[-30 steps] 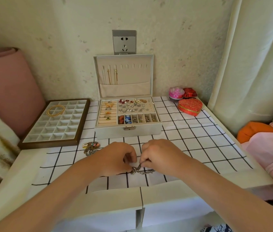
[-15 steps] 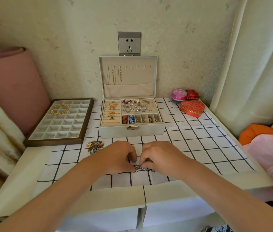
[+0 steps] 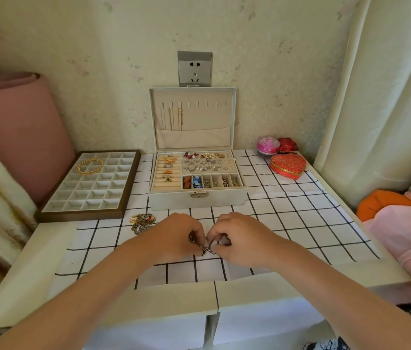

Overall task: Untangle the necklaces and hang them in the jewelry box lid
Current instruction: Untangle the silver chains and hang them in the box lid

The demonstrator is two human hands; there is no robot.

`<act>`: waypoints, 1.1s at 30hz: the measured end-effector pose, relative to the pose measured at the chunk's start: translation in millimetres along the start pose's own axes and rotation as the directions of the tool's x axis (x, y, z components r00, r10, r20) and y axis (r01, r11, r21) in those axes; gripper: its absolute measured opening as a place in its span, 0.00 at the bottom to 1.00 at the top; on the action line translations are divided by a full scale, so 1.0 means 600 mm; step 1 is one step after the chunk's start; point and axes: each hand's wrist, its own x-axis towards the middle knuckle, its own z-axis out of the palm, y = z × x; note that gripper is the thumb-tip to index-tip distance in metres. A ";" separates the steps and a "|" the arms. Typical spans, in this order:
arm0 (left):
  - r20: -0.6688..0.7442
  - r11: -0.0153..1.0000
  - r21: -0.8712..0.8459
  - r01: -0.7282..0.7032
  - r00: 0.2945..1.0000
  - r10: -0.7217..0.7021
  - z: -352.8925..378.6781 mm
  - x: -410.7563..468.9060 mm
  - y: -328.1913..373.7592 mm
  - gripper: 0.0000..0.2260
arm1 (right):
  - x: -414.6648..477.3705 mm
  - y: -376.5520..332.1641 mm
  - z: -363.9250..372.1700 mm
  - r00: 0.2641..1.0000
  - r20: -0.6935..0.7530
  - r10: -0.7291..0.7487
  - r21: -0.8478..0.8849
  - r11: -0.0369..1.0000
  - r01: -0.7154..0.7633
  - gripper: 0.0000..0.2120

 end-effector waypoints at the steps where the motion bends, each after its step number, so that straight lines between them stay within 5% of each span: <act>1: -0.001 1.000 -0.010 0.002 1.000 -0.002 -0.001 0.001 0.000 0.03 | 0.002 -0.001 0.001 1.000 0.009 0.003 0.027 1.000 -0.004 0.07; 7: -0.023 0.983 -0.185 -0.006 1.000 0.002 -0.015 0.002 -0.001 0.03 | 0.007 -0.009 -0.003 0.996 0.056 0.063 0.175 0.982 -0.072 0.07; 16: -0.058 0.831 -0.556 -0.013 0.998 -0.023 -0.050 -0.013 -0.004 0.06 | 0.018 -0.007 -0.046 0.972 0.009 0.233 0.580 0.791 -0.195 0.07; 25: -0.096 0.918 -0.397 -0.002 0.995 -0.039 -0.043 -0.018 -0.011 0.06 | 0.027 -0.021 -0.074 0.933 -0.067 0.354 0.890 0.444 -0.105 0.25; 29: -0.090 0.924 -0.379 0.052 0.992 -0.093 -0.041 -0.022 -0.010 0.06 | 0.029 -0.022 -0.089 0.899 -0.092 0.428 0.945 0.322 -0.057 0.22; 31: -0.082 0.952 -0.296 0.071 0.992 -0.099 -0.040 -0.024 -0.011 0.07 | 0.027 -0.018 -0.101 0.892 -0.124 0.436 0.941 0.337 -0.034 0.18; 33: -0.075 0.975 -0.203 0.095 0.991 -0.112 -0.040 -0.023 -0.014 0.09 | 0.024 -0.011 -0.112 0.876 -0.224 0.427 0.871 0.490 -0.016 0.17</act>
